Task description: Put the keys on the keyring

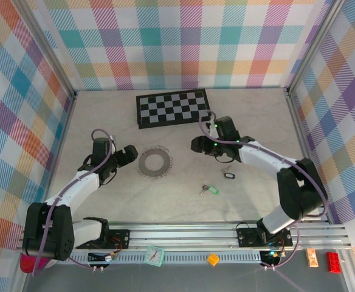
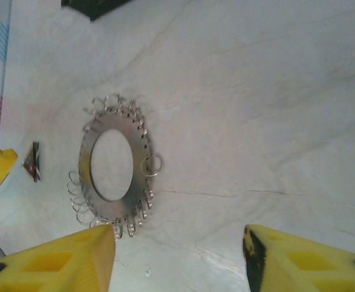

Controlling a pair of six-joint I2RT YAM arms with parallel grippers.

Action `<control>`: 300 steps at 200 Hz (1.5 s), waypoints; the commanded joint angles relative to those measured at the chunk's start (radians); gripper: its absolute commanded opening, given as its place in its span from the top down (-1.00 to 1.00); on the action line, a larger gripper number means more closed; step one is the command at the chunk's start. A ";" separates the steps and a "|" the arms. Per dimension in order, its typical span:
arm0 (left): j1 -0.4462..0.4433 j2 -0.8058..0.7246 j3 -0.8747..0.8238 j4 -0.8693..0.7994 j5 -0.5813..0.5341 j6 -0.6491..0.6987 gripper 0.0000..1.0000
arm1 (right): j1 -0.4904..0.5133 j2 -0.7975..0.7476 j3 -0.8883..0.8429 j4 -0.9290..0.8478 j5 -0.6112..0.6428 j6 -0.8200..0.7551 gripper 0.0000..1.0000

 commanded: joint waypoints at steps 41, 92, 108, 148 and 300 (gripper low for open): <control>-0.090 -0.079 -0.067 -0.058 0.009 -0.096 -0.78 | 0.069 0.279 0.200 0.052 -0.077 0.039 0.07; -0.117 -0.112 -0.102 -0.041 -0.016 -0.120 -0.79 | 0.089 0.440 0.318 0.086 -0.135 0.068 0.07; -0.121 -0.114 -0.106 -0.037 -0.016 -0.119 -0.80 | 0.099 0.478 0.352 0.089 -0.133 0.080 0.08; -0.127 -0.135 -0.118 -0.026 -0.015 -0.123 -0.81 | 0.119 0.539 0.408 0.097 -0.138 0.101 0.15; -0.130 -0.163 -0.125 -0.036 -0.030 -0.128 -0.84 | 0.142 0.621 0.501 0.008 -0.124 0.084 0.64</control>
